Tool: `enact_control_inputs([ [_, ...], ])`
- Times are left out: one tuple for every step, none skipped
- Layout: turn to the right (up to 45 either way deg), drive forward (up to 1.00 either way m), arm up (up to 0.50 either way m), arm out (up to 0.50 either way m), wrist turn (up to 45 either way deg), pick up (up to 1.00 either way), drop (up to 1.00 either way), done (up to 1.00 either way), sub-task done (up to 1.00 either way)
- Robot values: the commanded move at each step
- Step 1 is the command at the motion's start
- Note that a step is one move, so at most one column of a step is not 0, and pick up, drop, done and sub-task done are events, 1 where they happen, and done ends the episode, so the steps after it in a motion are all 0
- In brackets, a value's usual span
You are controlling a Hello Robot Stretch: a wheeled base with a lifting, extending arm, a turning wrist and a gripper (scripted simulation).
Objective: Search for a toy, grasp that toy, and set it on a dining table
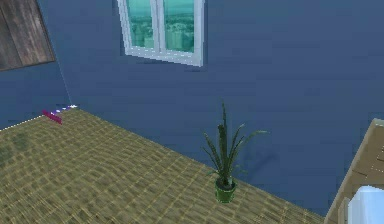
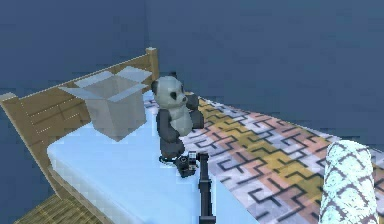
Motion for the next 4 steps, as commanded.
enact_control_inputs([
  [0.0,0.0,0.1,0.0,0.0,0.0,0.0,0.0,0.0],
  [0.0,0.0,0.38,0.0,0.0,0.0,0.0,0.0,0.0],
  [0.0,0.0,0.0,0.0,-45.0,0.0,0.0,0.0,0.0],
  [0.0,0.0,0.0,0.0,-45.0,0.0,0.0,0.0,0.0],
])
